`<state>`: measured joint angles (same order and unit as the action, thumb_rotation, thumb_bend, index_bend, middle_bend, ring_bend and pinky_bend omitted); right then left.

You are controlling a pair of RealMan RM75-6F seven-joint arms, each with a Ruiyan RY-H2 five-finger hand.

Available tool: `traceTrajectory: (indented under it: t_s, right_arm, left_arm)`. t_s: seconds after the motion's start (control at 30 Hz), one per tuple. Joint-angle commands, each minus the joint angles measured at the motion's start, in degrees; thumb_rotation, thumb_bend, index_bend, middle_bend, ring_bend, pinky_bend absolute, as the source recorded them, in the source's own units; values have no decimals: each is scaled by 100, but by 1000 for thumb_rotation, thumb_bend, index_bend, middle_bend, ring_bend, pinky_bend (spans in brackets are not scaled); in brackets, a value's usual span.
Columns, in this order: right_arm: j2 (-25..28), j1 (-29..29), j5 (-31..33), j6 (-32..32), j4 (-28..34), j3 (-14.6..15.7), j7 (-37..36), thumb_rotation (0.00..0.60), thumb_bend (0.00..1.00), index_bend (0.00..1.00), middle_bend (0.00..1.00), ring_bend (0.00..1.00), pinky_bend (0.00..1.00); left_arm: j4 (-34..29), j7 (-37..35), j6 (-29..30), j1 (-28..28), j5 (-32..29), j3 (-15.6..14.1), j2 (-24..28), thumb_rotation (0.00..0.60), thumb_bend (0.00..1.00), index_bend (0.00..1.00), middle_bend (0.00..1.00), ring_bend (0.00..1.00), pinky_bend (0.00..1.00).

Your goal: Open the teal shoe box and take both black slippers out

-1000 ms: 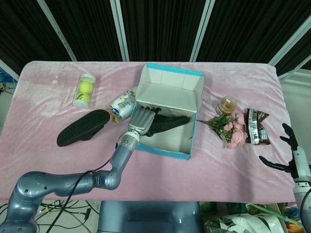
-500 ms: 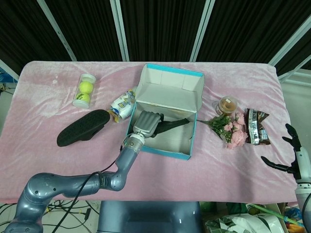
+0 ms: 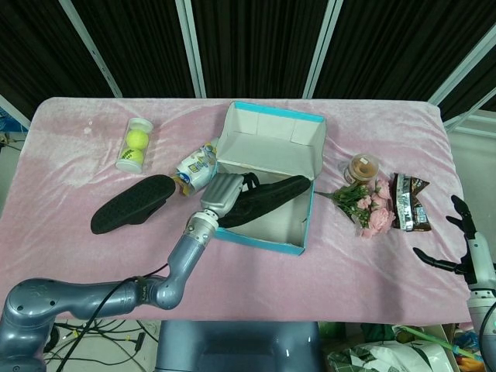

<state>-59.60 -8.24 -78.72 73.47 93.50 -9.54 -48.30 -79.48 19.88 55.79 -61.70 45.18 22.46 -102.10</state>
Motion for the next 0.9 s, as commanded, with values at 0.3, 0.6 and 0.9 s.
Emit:
traceTrajectory:
  t_s: [0.3,0.6,0.9]
  right_arm:
    - [-66,-109,5,-139,-102,-36,-10,600,1,0,0,0,139]
    - [-197,-285,-54,-312,-246,-74,-105,600,0,0,0,0,139]
    - [-229,-352,-65,-389,-293,-63,-124,600,0,0,0,0,139]
  left_arm:
    - [-2457,-893,866,1128,1102,49,1437,600,362,366,500,463,547]
    - [-3479,68,1058,1856,672,-913,2681,600,355,341,475,456,491]
    - [-2531,-18,1757,2416,744,-1418,1890,600,335,332,470,453,441]
